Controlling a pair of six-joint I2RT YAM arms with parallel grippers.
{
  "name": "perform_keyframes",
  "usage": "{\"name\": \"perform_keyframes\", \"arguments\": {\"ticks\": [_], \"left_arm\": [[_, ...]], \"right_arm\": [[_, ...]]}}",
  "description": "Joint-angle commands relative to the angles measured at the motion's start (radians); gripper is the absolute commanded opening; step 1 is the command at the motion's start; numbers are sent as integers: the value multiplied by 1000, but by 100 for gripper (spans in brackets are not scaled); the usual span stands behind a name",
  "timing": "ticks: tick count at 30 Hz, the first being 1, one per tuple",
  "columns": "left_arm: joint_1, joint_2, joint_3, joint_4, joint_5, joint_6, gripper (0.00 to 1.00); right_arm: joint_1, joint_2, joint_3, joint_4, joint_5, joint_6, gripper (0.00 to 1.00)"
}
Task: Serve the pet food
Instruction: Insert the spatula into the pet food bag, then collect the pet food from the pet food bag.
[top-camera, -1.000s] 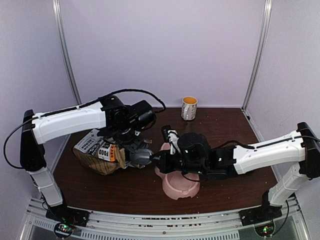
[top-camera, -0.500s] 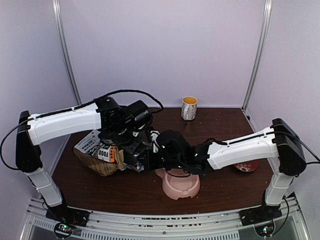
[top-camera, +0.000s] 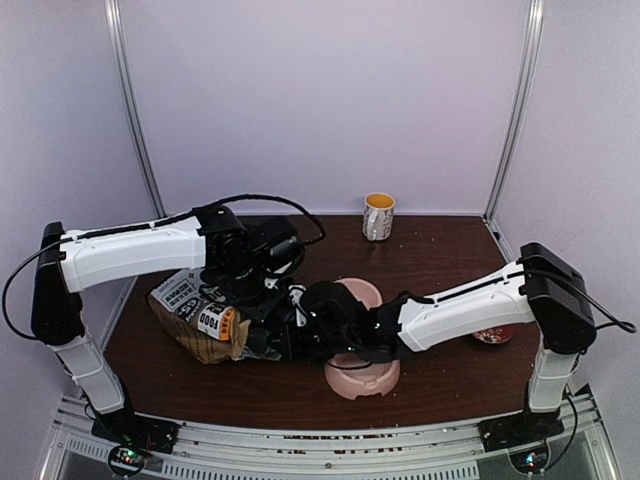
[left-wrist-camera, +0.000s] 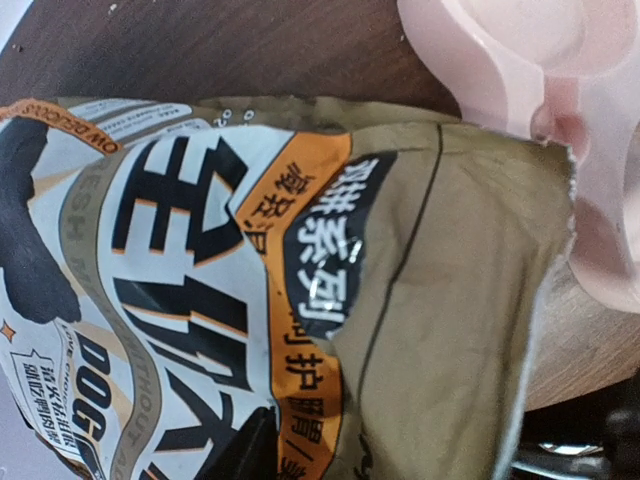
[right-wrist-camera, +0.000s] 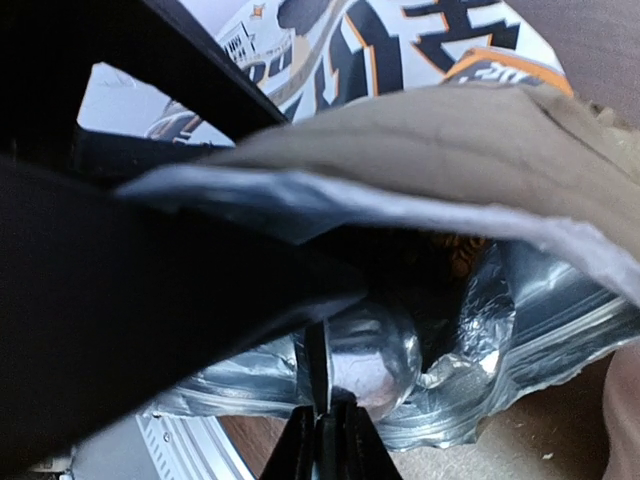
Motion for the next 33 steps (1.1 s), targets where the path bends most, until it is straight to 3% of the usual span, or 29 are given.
{"name": "perform_keyframes", "arguments": {"ticks": [1, 14, 20, 33], "left_arm": [[-1, -22, -25, 113, 41, -22, 44], [-71, -97, -63, 52, 164, -31, 53], [-91, -135, -104, 48, 199, -34, 61], [-179, -219, -208, 74, 124, 28, 75]], "right_arm": [[102, 72, -1, -108, -140, -2, 0], [78, -68, -106, -121, 68, 43, 0], [75, -171, -172, -116, 148, 69, 0], [65, -282, -153, -164, 310, 56, 0]]}}
